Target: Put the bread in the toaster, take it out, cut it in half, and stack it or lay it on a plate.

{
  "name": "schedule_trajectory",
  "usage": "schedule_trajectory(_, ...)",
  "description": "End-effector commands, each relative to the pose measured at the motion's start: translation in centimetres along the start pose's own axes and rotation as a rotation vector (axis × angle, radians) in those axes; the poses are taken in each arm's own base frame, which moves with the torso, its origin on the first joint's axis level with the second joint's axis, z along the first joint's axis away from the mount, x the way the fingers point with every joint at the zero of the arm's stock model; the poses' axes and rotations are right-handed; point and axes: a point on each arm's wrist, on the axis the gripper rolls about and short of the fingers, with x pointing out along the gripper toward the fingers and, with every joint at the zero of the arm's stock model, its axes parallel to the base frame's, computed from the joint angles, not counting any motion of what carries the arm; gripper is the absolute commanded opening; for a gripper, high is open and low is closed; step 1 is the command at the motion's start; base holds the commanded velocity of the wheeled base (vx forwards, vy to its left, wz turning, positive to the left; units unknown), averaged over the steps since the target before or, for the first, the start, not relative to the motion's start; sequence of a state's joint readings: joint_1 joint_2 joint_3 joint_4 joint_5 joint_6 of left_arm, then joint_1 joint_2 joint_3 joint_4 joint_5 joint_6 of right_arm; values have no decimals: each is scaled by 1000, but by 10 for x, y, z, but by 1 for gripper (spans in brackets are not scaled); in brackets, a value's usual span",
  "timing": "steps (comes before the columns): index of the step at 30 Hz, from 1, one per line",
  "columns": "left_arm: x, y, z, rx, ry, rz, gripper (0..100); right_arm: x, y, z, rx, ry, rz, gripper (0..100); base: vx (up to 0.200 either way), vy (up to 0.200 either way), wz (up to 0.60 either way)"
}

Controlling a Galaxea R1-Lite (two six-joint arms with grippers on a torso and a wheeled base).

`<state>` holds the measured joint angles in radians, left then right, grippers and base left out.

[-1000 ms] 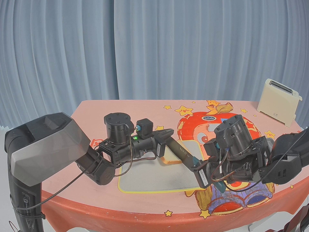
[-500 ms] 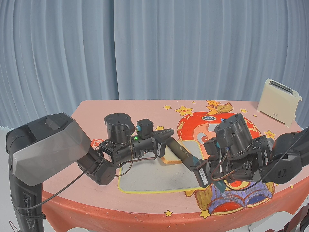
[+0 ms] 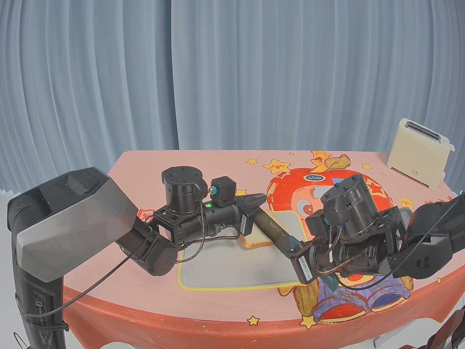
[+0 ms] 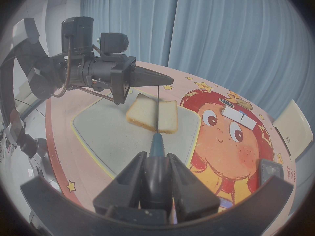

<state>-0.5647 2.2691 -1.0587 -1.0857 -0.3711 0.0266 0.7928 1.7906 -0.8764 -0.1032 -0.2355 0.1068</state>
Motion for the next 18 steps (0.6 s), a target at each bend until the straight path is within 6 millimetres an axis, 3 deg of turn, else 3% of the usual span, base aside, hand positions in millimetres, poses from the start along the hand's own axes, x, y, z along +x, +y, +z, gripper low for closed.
schedule_trajectory(1,1,0,15,15,-39,1,0,3,2,-2,-5,15,2,0,0,0,0)
schedule_trajectory(18,-4,1,-18,-10,42,8,0,-3,0,7,18,-48,7,0,0,0,0)
